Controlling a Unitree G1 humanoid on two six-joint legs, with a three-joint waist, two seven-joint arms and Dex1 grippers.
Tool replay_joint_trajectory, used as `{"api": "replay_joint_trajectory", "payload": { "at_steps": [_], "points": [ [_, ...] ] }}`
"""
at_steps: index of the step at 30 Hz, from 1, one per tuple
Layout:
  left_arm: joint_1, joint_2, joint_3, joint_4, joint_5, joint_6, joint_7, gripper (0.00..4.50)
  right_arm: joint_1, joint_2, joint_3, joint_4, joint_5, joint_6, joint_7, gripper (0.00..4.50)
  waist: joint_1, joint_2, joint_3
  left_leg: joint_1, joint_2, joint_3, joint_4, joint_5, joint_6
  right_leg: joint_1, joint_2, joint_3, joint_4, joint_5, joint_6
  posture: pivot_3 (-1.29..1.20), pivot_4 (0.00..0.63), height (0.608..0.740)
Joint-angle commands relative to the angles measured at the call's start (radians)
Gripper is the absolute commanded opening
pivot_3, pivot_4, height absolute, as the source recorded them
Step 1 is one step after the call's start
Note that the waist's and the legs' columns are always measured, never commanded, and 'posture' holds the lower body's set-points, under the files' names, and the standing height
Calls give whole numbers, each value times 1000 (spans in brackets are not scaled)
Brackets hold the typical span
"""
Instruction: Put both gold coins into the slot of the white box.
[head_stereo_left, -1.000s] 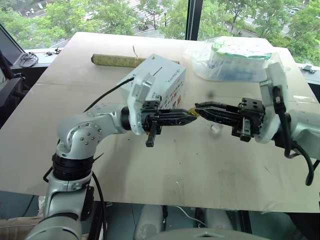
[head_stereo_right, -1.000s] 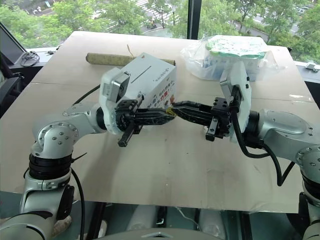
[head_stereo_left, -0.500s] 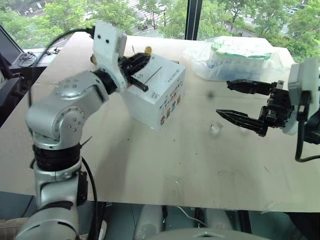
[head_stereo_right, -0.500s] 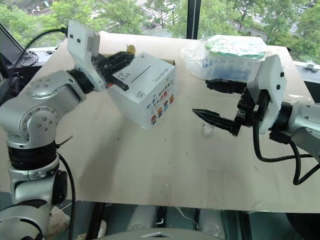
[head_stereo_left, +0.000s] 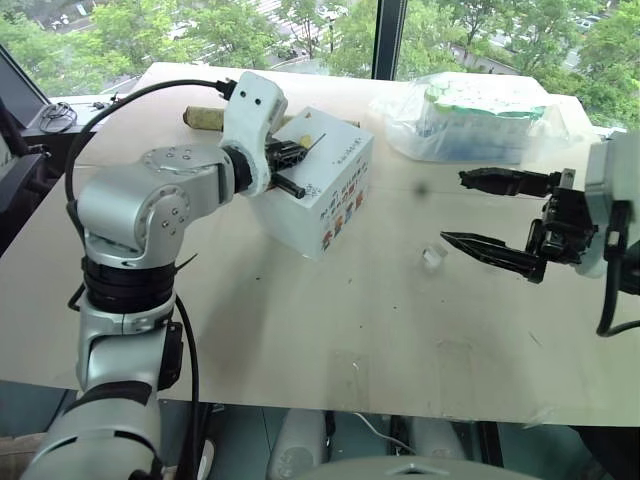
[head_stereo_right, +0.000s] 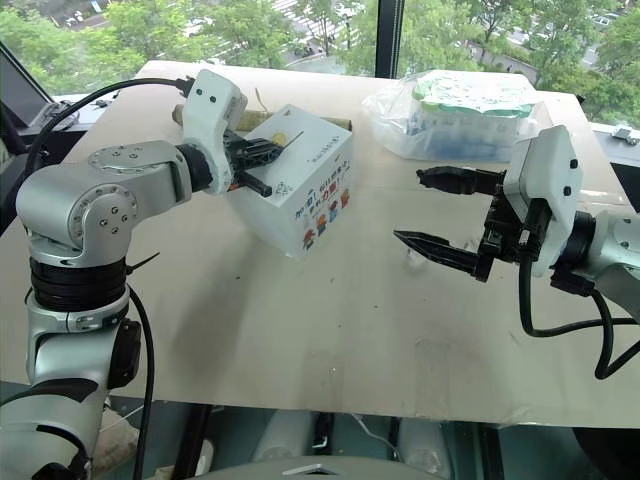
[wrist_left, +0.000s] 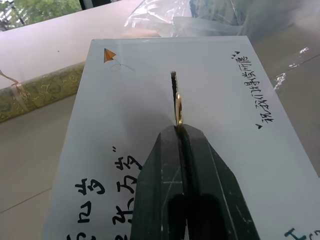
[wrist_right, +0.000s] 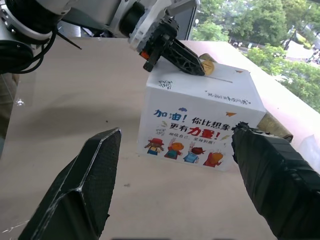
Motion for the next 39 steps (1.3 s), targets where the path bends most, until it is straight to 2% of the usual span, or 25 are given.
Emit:
{"api": "replay_joint_trajectory", "payload": {
  "at_steps": [1,12,39],
  "points": [
    [-22,-2,-11,-5,28,64,13,0,3,-4,-35,-31,-18,-25,-3,3801,-1,0,0,0,0,0,0,0,0,0,0,0,0,0,0,0,150,740],
    [-43,-49,11,-28,41,195,21,0,2,-4,-27,-23,-48,-32,8,3801,-1,0,0,1,0,0,0,0,0,1,0,1,0,0,0,0,150,740],
    [-62,-67,35,-11,107,258,39,0,6,17,-48,-40,-59,-57,7,3801,-1,0,-1,3,0,1,0,0,0,2,0,1,1,0,0,0,150,740]
  ]
}}
